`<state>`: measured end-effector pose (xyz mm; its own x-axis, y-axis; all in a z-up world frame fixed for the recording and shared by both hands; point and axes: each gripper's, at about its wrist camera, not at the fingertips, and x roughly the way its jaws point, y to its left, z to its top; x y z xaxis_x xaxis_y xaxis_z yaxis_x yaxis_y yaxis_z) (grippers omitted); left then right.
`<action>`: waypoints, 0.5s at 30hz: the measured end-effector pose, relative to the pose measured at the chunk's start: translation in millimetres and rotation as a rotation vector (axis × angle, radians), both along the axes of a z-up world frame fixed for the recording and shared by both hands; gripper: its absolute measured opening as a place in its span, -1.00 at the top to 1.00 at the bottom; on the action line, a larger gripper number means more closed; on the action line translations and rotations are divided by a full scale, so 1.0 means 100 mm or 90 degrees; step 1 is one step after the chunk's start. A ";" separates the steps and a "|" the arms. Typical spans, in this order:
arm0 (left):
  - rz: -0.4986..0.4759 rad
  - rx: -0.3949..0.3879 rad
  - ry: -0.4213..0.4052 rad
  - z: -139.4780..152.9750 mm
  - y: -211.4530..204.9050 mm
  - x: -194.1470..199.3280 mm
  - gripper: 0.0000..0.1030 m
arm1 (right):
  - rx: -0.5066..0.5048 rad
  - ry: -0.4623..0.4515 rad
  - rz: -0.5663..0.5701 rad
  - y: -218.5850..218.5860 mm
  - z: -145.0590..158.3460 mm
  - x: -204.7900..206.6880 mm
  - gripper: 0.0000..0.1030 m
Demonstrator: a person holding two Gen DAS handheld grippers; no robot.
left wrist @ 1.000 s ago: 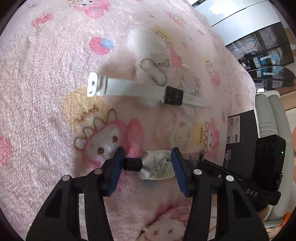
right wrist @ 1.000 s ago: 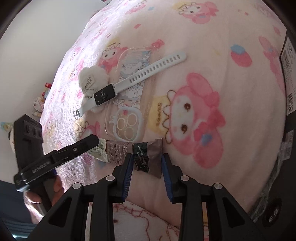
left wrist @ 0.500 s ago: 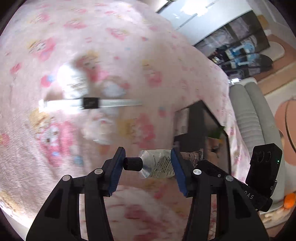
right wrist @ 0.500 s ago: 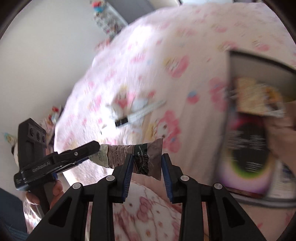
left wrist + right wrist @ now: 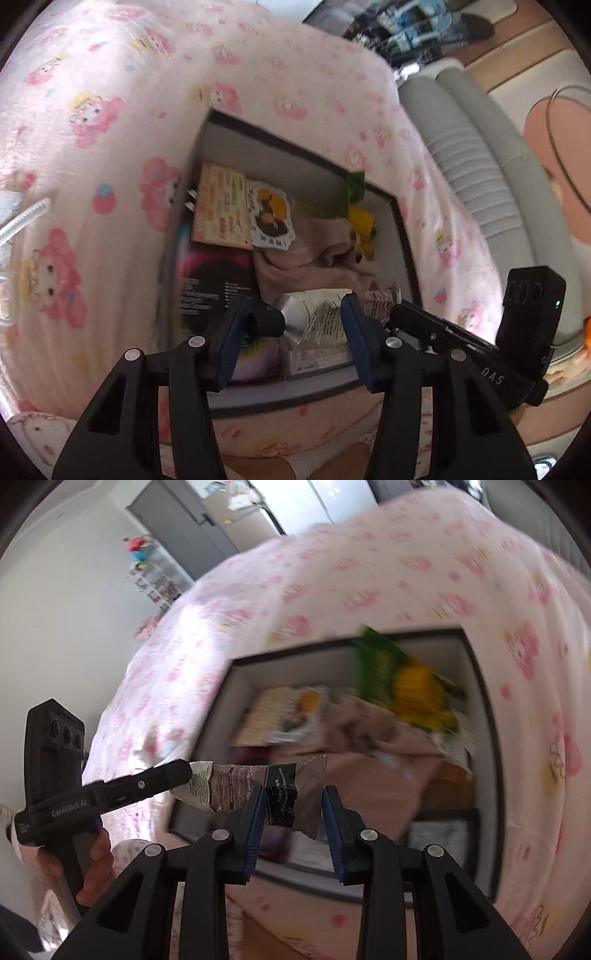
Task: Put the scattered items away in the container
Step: 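Carry the tube over the black box and open the right gripper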
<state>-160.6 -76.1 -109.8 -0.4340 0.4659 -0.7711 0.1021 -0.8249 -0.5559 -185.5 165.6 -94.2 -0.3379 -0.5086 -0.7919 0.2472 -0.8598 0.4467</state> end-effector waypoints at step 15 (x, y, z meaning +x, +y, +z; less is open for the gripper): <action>-0.042 -0.113 -0.124 -0.61 0.43 -0.31 -0.13 | 0.078 -0.080 0.000 0.16 -0.67 -0.15 0.45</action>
